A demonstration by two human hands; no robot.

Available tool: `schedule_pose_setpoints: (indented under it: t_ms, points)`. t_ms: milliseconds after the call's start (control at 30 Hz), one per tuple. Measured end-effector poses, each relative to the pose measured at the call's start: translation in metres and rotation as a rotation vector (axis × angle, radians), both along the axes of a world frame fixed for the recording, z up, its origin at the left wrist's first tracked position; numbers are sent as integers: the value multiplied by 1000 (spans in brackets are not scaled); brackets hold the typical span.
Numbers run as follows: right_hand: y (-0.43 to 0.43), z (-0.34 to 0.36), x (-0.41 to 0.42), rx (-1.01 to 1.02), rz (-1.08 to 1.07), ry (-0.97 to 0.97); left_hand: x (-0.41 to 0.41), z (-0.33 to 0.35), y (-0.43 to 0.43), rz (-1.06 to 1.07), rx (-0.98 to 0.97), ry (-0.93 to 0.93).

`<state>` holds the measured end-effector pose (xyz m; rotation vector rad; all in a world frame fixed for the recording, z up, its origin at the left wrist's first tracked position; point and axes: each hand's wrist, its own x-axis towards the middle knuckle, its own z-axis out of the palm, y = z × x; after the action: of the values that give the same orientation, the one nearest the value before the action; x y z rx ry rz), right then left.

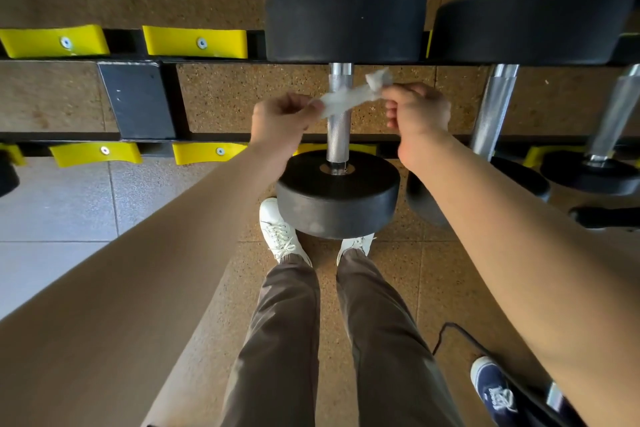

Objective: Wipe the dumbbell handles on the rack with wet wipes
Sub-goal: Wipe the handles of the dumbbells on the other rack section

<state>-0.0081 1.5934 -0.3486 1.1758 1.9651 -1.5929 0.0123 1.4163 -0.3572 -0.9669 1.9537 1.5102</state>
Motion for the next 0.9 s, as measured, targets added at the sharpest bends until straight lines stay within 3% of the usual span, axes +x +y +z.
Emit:
schedule_pose_setpoints:
  t_ms: [267, 400, 533, 633, 767, 900]
  points:
    - [-21, 4, 20, -1, 284, 128, 19, -20, -25, 177, -156, -60]
    - [2, 0, 27, 64, 301, 101, 25, -12, -25, -102, -110, -14]
    - [24, -4, 39, 209, 579, 36, 31, -6, -28, -390, -208, -16]
    - [7, 0, 46, 202, 829, -36, 35, -10, -36, -354, -362, -120]
    - [-6, 1, 44, 294, 956, -60, 34, -3, -34, -373, -496, -241]
    - [13, -5, 36, 424, 908, -162, 27, 7, -16, -484, -329, -182]
